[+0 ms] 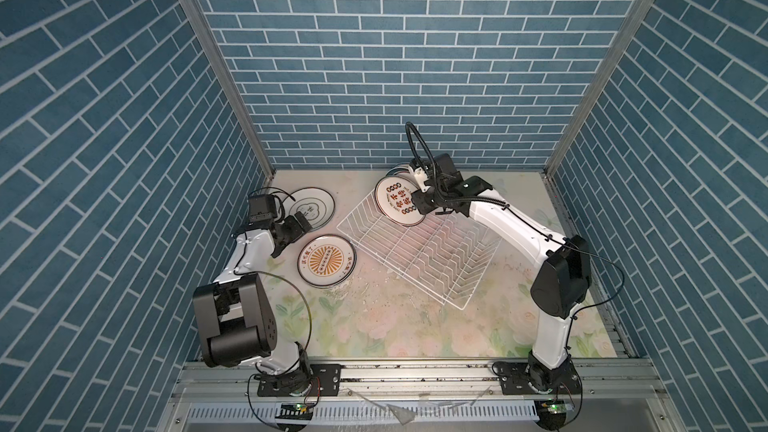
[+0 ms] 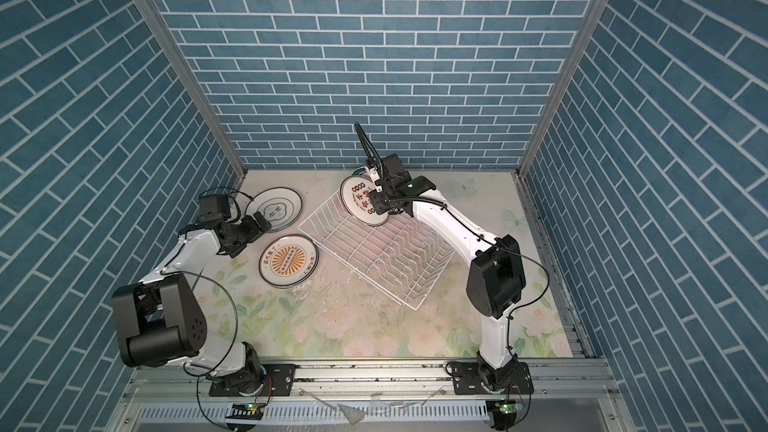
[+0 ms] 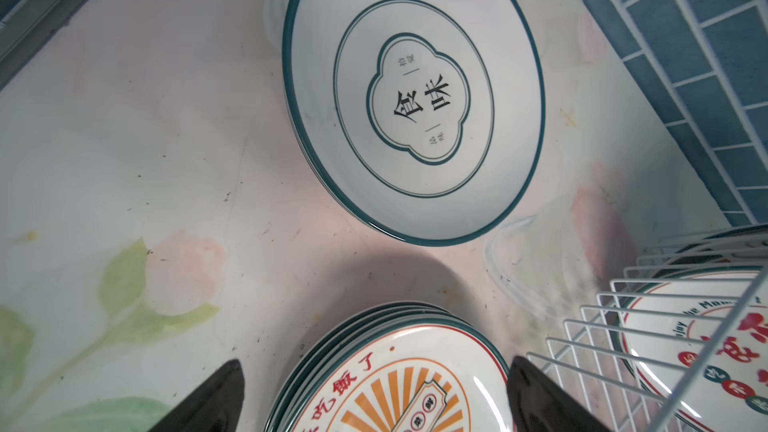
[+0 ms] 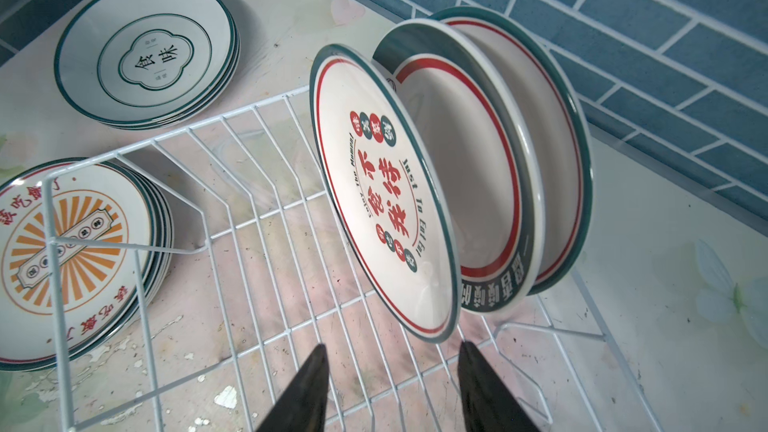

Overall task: Unload the plates from the dish rack
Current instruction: 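Release the white plate with left while right grips the red-text plate in rack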

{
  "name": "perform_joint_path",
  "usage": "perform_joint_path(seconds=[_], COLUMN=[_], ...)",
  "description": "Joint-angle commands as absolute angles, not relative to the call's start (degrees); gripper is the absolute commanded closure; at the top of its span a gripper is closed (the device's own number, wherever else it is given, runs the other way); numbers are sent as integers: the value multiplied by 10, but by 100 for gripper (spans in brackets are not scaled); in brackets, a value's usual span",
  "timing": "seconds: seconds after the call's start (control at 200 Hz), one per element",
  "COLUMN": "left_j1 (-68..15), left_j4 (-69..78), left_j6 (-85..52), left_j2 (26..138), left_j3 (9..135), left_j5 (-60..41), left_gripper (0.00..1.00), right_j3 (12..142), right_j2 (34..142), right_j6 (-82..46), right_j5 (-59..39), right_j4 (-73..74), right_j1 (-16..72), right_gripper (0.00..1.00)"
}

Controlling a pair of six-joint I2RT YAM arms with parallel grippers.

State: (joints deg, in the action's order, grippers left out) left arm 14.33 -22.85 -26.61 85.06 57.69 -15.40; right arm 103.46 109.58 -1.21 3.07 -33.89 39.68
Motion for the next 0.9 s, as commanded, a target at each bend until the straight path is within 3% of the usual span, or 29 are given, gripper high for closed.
perform_joint_path(seconds=[0.0, 0.73, 0.895], left_j1=[142, 142, 142], left_j4=[-169, -122, -120], left_j6=[-267, -277, -279], left_j2=[822, 726, 722], left_j3=[552, 485, 483], left_j5=[-188, -214, -216], left_gripper=[1, 1, 1], right_j3=[1067, 1132, 1141], right_j2=[1112, 1182, 1191], right_j6=[47, 80, 80], right_j5=[38, 7, -13], right_j4=[-329, -345, -348], right_j1=[392, 371, 367], right_gripper=[51, 55, 60])
